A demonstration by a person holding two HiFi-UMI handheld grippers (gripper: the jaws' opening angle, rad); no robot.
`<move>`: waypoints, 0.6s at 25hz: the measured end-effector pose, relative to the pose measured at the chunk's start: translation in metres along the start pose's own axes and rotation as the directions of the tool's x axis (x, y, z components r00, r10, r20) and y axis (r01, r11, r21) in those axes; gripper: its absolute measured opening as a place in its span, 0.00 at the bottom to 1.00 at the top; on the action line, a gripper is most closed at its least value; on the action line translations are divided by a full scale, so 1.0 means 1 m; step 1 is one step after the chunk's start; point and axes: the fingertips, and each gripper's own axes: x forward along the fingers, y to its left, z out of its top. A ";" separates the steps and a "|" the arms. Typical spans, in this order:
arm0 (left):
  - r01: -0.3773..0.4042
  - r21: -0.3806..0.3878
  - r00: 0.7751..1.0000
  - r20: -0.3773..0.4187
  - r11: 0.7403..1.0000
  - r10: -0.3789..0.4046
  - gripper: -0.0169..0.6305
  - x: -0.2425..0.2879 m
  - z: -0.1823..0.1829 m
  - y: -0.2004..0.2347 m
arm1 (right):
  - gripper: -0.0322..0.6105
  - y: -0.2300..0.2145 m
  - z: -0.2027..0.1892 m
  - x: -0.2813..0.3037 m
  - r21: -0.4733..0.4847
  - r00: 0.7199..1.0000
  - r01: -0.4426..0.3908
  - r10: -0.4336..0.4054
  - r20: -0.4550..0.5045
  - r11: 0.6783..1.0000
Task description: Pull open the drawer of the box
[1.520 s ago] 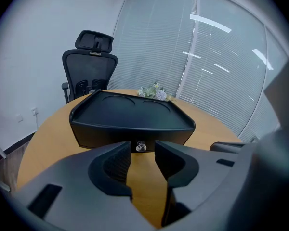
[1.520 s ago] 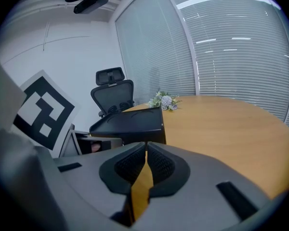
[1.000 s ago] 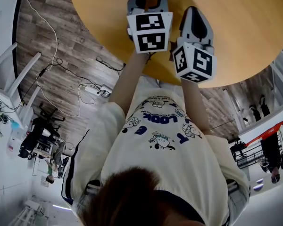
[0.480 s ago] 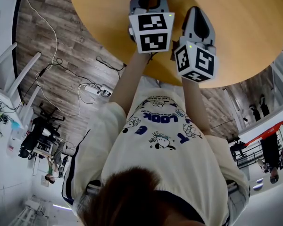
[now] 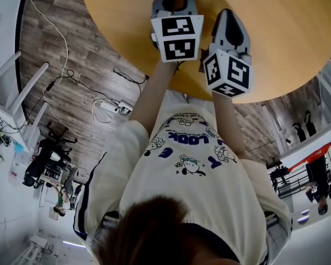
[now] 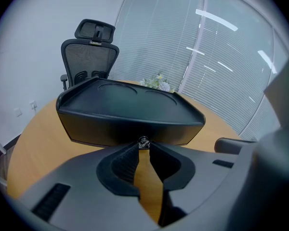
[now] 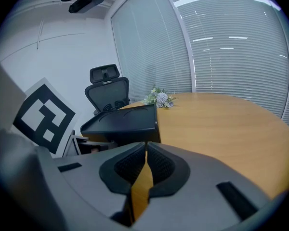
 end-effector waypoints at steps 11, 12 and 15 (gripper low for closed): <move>0.004 0.007 1.000 -0.008 1.000 -0.004 0.14 -0.004 -0.005 -0.003 | 0.10 -0.003 0.000 -0.007 -0.004 1.000 0.001 -0.001 0.007 1.000; 0.004 0.006 1.000 -0.008 1.000 -0.004 0.14 -0.006 -0.006 -0.004 | 0.10 -0.003 0.001 -0.009 -0.004 1.000 0.002 -0.002 0.008 1.000; 0.006 0.002 1.000 -0.009 1.000 -0.006 0.14 -0.010 -0.009 -0.005 | 0.10 -0.003 0.002 -0.011 -0.005 1.000 0.005 -0.005 0.012 1.000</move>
